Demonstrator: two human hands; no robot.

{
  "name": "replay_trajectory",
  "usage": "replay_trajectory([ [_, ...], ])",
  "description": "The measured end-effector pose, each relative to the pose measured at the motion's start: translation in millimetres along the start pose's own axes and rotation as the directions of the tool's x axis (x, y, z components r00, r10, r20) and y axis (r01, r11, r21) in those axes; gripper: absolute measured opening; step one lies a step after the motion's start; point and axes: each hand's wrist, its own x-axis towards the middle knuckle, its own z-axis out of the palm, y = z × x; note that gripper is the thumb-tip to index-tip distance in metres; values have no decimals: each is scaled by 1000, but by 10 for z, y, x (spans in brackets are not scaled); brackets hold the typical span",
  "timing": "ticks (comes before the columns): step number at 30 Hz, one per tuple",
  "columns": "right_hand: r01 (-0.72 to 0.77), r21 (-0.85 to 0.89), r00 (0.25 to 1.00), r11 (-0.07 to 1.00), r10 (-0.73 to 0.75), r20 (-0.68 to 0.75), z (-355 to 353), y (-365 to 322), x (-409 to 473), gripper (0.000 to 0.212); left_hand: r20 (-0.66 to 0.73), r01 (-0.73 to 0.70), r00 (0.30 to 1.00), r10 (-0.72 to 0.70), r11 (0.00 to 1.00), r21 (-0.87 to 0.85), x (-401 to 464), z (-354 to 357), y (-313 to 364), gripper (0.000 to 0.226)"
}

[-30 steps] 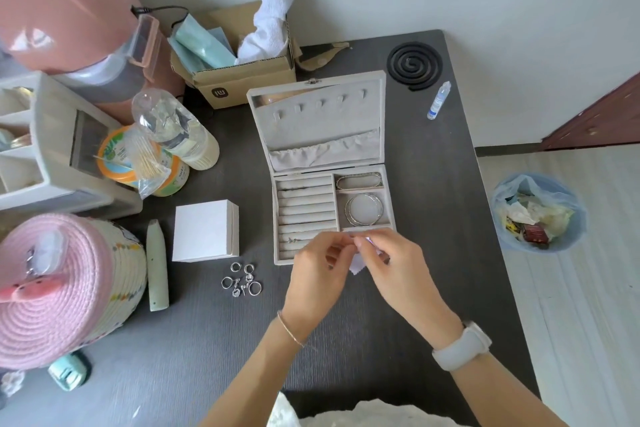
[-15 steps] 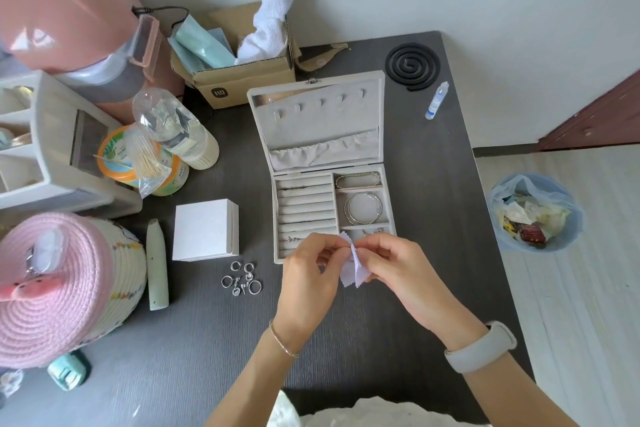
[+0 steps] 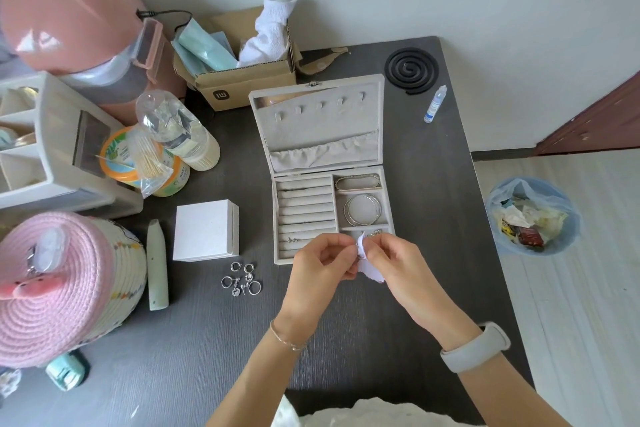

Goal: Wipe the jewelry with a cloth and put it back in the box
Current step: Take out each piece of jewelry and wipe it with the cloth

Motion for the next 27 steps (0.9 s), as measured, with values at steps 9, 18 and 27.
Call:
replay_trajectory([
  [9,84,50,996,995,-85,20,12,28,-34,14,-38,124,990,-137,961,-248,-17,13,131,12],
  [18,172,-107,984,979,-175,-23,-7,50,-17,26,-3,-113,993,114,984,135,-42,-14,78,9],
  [27,191,-40,981,981,-189,38,8,88,-54,9,-21,131,990,-139,965,-227,-51,-41,99,13],
])
